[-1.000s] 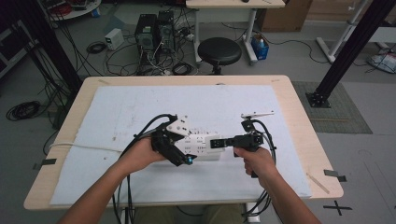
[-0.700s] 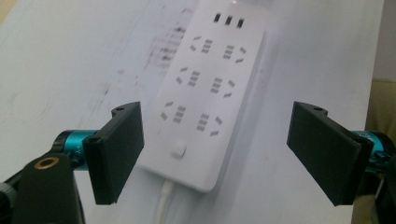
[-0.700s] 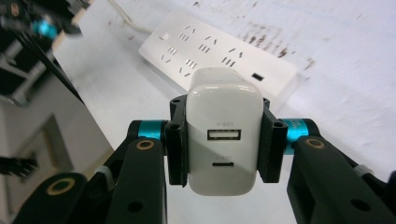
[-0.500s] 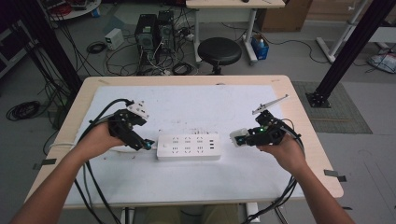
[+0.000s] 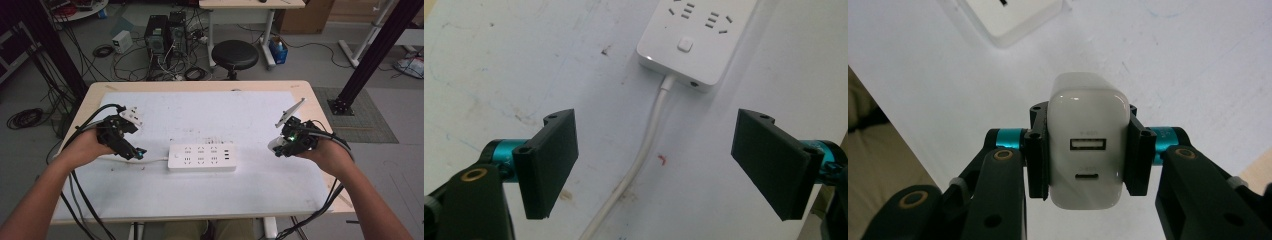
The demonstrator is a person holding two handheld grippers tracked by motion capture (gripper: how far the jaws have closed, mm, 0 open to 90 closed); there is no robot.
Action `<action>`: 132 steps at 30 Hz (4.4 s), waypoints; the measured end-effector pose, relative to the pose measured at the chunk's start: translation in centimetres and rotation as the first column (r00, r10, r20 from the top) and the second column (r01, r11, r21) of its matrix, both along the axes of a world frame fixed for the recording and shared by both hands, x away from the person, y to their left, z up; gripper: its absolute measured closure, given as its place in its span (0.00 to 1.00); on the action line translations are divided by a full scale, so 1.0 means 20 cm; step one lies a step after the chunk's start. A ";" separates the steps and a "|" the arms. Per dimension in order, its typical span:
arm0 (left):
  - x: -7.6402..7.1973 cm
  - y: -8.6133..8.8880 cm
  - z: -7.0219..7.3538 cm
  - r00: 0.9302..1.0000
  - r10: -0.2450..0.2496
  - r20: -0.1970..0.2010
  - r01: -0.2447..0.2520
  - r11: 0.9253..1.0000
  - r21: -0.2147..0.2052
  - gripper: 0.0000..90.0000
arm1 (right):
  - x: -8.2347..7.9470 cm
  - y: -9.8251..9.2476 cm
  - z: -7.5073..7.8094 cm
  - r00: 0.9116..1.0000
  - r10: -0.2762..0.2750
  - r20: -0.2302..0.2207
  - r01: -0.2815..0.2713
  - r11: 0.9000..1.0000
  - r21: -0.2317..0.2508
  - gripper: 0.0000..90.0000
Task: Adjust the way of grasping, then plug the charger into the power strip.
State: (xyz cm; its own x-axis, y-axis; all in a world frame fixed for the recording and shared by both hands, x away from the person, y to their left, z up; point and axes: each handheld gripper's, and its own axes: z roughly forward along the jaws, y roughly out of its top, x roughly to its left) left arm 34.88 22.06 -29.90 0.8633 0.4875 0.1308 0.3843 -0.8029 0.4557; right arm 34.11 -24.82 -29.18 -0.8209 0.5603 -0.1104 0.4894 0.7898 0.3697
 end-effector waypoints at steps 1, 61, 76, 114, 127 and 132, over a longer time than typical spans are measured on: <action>0.00 0.00 0.00 1.000 0.001 0.000 -0.001 1.000 0.002 0.21 | 0.00 0.00 0.00 1.000 0.011 -0.001 -0.011 1.000 -0.010 0.69; 0.04 0.02 -0.16 0.999 0.031 -0.010 -0.031 1.000 0.004 0.21 | 0.37 0.93 -0.26 0.871 0.467 -0.150 -0.490 0.847 -0.205 0.69; 0.05 0.04 -0.19 1.000 0.019 -0.024 -0.019 1.000 0.004 0.21 | 0.36 0.97 -0.31 0.822 0.550 -0.146 -0.569 0.784 -0.248 0.69; 0.05 0.05 -0.24 0.999 0.029 -0.034 -0.030 0.999 -0.024 0.21 | 0.35 1.01 -0.36 0.833 0.527 -0.171 -0.553 0.779 -0.296 0.69; 0.05 0.05 -0.24 1.000 0.013 -0.021 -0.014 0.999 -0.038 0.21 | 0.34 1.03 -0.37 0.846 0.504 -0.171 -0.532 0.783 -0.322 0.69; 0.06 0.05 -0.24 1.000 0.014 -0.018 -0.015 0.999 -0.047 0.21 | 0.38 1.04 -0.37 0.838 0.498 -0.222 -0.545 0.778 -0.313 0.69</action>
